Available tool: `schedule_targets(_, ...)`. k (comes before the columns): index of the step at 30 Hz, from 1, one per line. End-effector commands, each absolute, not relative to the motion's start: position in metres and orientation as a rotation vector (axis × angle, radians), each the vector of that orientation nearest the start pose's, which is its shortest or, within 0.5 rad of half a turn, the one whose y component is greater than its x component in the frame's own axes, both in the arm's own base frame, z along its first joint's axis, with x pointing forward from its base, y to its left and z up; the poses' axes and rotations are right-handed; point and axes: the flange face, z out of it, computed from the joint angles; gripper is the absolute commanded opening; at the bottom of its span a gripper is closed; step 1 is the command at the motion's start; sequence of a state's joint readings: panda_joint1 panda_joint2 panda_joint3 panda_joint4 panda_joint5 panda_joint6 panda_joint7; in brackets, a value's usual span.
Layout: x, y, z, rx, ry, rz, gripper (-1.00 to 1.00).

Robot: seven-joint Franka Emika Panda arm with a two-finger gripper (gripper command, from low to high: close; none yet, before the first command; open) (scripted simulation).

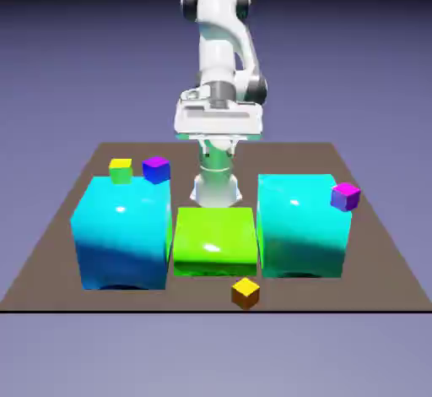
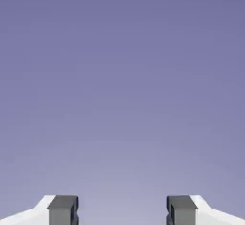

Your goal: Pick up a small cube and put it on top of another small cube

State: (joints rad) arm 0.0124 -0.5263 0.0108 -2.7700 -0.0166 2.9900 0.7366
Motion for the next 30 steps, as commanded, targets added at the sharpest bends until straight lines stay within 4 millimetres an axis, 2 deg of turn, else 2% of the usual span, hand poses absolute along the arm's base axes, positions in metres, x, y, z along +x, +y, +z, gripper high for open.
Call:
schedule_targets(1,0.411,0.016,0.45,-2.594,0.905,-0.95,0.0)
schedule_targets(8,0.474,0.051,0.412,-2.912,0.752,-0.631,0.0)
schedule_targets(16,0.53,0.089,0.353,-3.205,0.554,-0.221,0.0)
schedule_targets(23,0.565,0.118,0.291,-3.39,0.373,0.168,0.0)
schedule_targets(30,0.587,0.138,0.226,-3.502,0.203,0.579,0.0)
